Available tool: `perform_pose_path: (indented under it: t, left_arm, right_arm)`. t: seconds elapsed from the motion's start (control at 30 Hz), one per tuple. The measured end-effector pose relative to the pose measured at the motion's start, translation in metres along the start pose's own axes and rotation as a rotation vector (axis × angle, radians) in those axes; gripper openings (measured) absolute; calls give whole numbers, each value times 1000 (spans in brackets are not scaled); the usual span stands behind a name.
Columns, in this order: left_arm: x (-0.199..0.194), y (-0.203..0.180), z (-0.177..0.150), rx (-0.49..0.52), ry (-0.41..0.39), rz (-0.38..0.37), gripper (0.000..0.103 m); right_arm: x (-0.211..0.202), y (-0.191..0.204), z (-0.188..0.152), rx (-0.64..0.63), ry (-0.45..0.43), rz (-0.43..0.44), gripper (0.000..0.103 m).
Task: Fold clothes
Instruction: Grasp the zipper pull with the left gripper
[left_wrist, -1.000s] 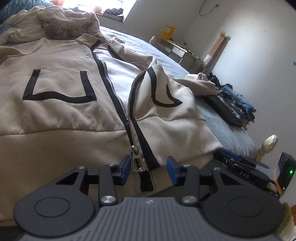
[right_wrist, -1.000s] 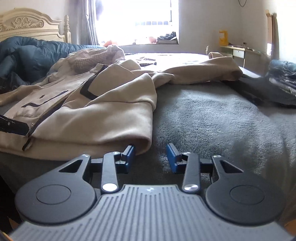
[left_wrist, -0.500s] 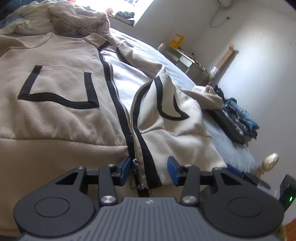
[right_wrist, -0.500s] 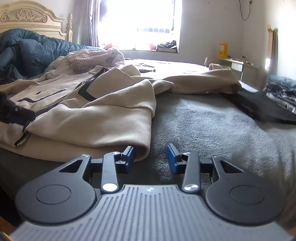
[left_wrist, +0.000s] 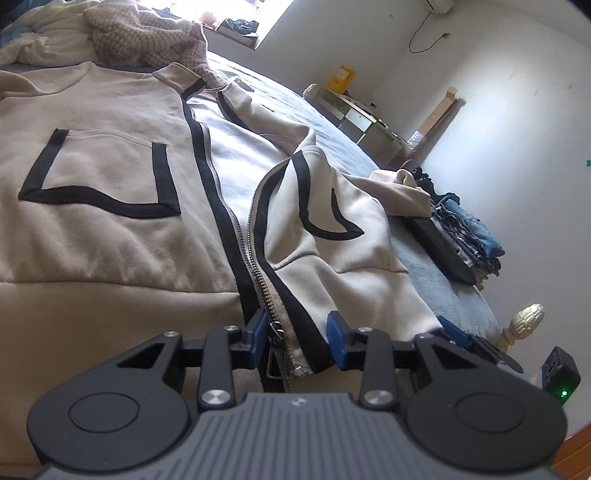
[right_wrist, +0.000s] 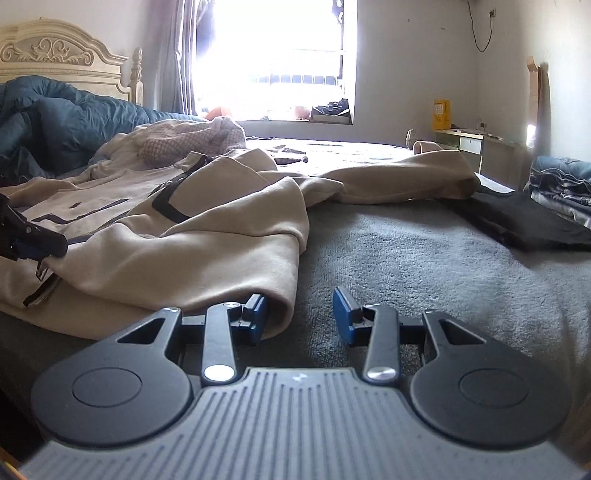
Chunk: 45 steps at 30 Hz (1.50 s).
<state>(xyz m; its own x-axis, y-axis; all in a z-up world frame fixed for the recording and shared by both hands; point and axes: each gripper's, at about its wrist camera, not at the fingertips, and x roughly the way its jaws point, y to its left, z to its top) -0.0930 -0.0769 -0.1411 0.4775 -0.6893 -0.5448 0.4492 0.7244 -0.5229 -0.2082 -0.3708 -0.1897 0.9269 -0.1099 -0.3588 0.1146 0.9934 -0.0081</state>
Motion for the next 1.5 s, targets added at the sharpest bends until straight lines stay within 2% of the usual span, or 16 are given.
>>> perform_pose_path:
  t: [0.07, 0.13, 0.17, 0.27, 0.4, 0.6, 0.7, 0.8, 0.9, 0.93, 1.07, 1.13, 1.27, 1.37, 1.5]
  left_arm:
    - [3, -3, 1, -6, -3, 10, 20]
    - [6, -7, 1, -3, 1, 29, 16]
    - [6, -9, 0, -6, -1, 36, 16]
    - [-2, -12, -1, -35, 3, 4, 15]
    - [-13, -15, -8, -62, 21, -34, 15]
    - [-6, -16, -24, -39, 58, 5, 15]
    - [-7, -23, -26, 18, 56, 24, 14]
    - [-4, -25, -28, 69, 68, 54, 15]
    - [4, -22, -31, 82, 85, 76, 15]
    - [5, -21, -31, 82, 83, 73, 15]
    - [5, -13, -34, 79, 66, 38, 16]
    - [6, -6, -34, 51, 61, 12, 18]
    - [7, 9, -35, -32, 48, -50, 19]
    - [6, 14, -36, -39, 39, -78, 19]
    - [6, 11, -39, 19, 18, -81, 19]
  right_arm:
    - [-1, 1, 1, 5, -10, -4, 37]
    - [-1, 1, 2, 11, -19, -8, 34]
    - [-1, 2, 2, 13, -24, -10, 24]
    - [-2, 2, 4, 21, -38, -16, 11]
    - [-11, 1, 4, 26, -58, -8, 6]
    - [-14, 5, -4, -7, -28, -18, 5]
    - [-19, 6, -4, -15, -28, -20, 4]
    - [-18, 6, -7, -31, -8, -21, 4]
    - [-11, 8, -15, -59, 63, -14, 5]
    - [-14, 7, -12, -60, 73, -9, 6]
    - [-31, -10, -2, -25, 124, 21, 20]
    - [-41, -25, 5, 21, 150, 15, 21]
    - [-50, -44, 35, 151, 126, -7, 24]
    - [-36, -28, 71, 139, 54, 85, 24]
    - [9, 26, 122, 27, -7, 220, 31]
